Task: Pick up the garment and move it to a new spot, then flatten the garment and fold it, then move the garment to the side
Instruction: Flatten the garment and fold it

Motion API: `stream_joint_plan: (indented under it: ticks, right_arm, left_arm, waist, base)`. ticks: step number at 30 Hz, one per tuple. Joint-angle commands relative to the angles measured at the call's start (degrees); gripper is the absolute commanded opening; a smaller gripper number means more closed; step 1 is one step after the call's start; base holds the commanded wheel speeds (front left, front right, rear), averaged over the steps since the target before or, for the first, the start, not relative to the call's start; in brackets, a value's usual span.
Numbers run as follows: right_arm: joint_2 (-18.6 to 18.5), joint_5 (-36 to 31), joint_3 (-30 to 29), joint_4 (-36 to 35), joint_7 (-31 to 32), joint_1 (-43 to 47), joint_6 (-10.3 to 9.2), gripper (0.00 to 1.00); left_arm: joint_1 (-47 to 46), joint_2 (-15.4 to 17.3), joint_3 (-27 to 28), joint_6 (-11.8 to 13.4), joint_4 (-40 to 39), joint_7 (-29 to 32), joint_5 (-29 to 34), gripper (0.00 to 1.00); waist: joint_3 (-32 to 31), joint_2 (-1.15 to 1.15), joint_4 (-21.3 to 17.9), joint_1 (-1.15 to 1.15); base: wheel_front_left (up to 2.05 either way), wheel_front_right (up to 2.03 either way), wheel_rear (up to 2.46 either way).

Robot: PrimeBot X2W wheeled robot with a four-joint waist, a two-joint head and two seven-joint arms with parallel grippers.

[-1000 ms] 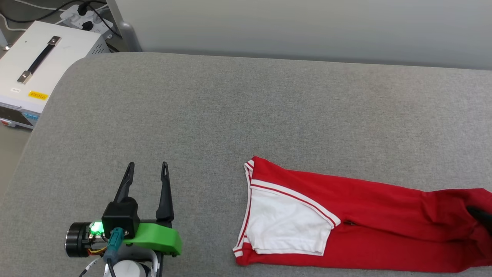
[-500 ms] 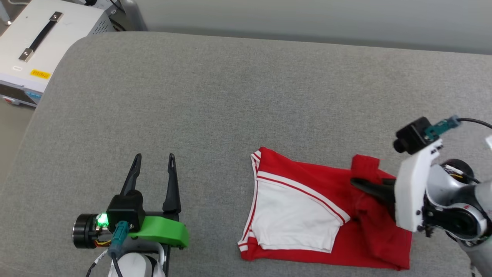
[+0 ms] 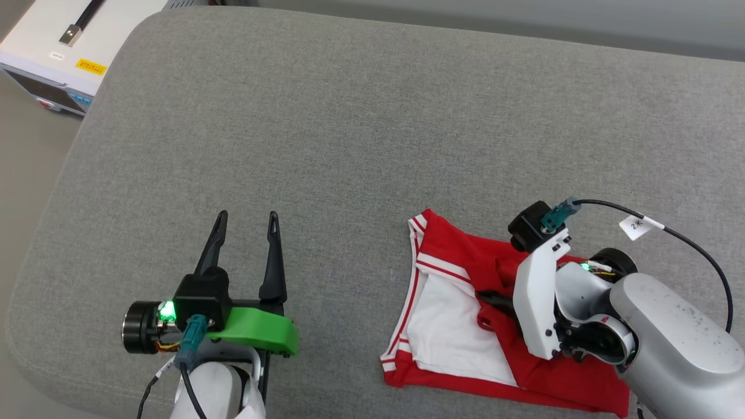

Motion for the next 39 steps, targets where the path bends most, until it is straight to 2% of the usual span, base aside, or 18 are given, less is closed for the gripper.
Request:
stream_joint_plan:
  ticks: [1, 4, 5, 6, 7, 12, 15, 18, 23, 28, 34, 39]
  right_arm:
    - [0.29, -0.56, 1.03, 1.64, -1.38, 0.28, -0.05, 0.0]
    - [1.25, -0.11, 2.15, 3.12, -5.45, 0.07, -0.05, 0.0]
    - [1.17, 0.0, 2.55, 2.73, -7.16, -0.17, -0.05, 0.24]
    - [0.94, -0.01, 2.71, 2.21, -8.73, -0.35, -0.05, 0.84]
    - [0.46, -0.02, 2.89, 1.26, -10.62, -0.46, -0.05, 1.0]
    - [-3.18, -2.85, 0.69, -4.01, -20.94, -0.34, -0.05, 1.0]
    - [-4.71, -7.46, -4.88, -4.59, -28.89, 0.92, -0.05, 1.0]
    - [-4.62, -13.15, -11.48, -4.34, -35.95, 2.96, -0.05, 1.0]
    - [-1.11, -23.68, -24.03, -3.34, -45.41, 8.19, -0.05, 1.0]
    - [3.81, -31.82, -33.63, -4.01, -49.83, 14.06, -0.05, 1.0]
    - [9.87, -35.51, -40.78, -7.11, -52.67, 21.67, -0.05, 1.0]
    - [14.34, -36.21, -43.76, -9.22, -53.39, 27.76, -0.05, 1.0]
  left_arm:
    - [-0.84, -0.35, 0.38, -0.34, 0.16, -0.33, 0.61, 1.0]
    - [-0.5, -0.44, 1.01, -0.34, 0.38, -0.33, 0.81, 1.0]
    - [-0.34, -0.46, 1.24, -0.38, 0.52, -0.33, 0.92, 1.0]
    - [-0.21, -0.47, 1.44, -0.43, 0.63, -0.33, 1.02, 1.0]
    - [0.02, -0.47, 1.71, -0.46, 0.75, -0.33, 1.17, 1.0]
    - [1.5, -0.22, 3.17, -0.8, 0.87, -0.33, 1.32, 1.0]
    - [2.21, 0.08, 4.0, -1.08, 0.73, -0.33, 1.45, 1.0]
    - [2.77, 0.21, 4.7, -1.23, 0.58, -0.33, 1.5, 1.0]
    - [3.79, 0.37, 5.6, -1.46, 0.49, -0.33, 1.62, 1.0]
    - [4.96, 0.3, 6.0, -1.43, -0.03, -0.33, 1.83, 1.0]
    - [7.03, 0.29, 5.82, -1.67, -0.34, -0.33, 2.2, 1.0]
    - [8.59, 0.66, 6.05, -2.47, -0.04, -0.33, 1.77, 1.0]
  waist:
    - [0.23, 0.0, -0.01, 0.0]
    - [-0.39, 0.0, -0.75, 0.0]
    - [-0.78, 0.0, -1.03, 0.0]
    - [-1.2, 0.0, -1.3, 0.0]
    - [-1.8, 0.0, -1.66, 0.0]
    - [-4.41, 0.0, -3.89, 0.0]
    - [-5.75, 0.0, -5.47, 0.0]
    - [-6.79, 0.0, -6.85, 0.0]
    - [-8.41, 0.0, -9.13, 0.0]
    - [-9.79, 0.0, -10.53, 0.0]
    - [-11.5, 0.0, -10.96, 0.0]
    - [-12.35, 0.0, -10.77, 0.0]
  base:
    - [0.0, 0.0, 0.0]
    - [0.0, 0.0, 0.0]
    - [0.0, 0.0, 0.0]
    - [0.0, 0.0, 0.0]
    - [0.0, 0.0, 0.0]
    - [0.0, 0.0, 0.0]
    - [0.0, 0.0, 0.0]
    - [0.0, 0.0, 0.0]
    - [0.0, 0.0, 0.0]
    - [0.0, 0.0, 0.0]
    - [0.0, 0.0, 0.0]
    - [0.0, 0.0, 0.0]
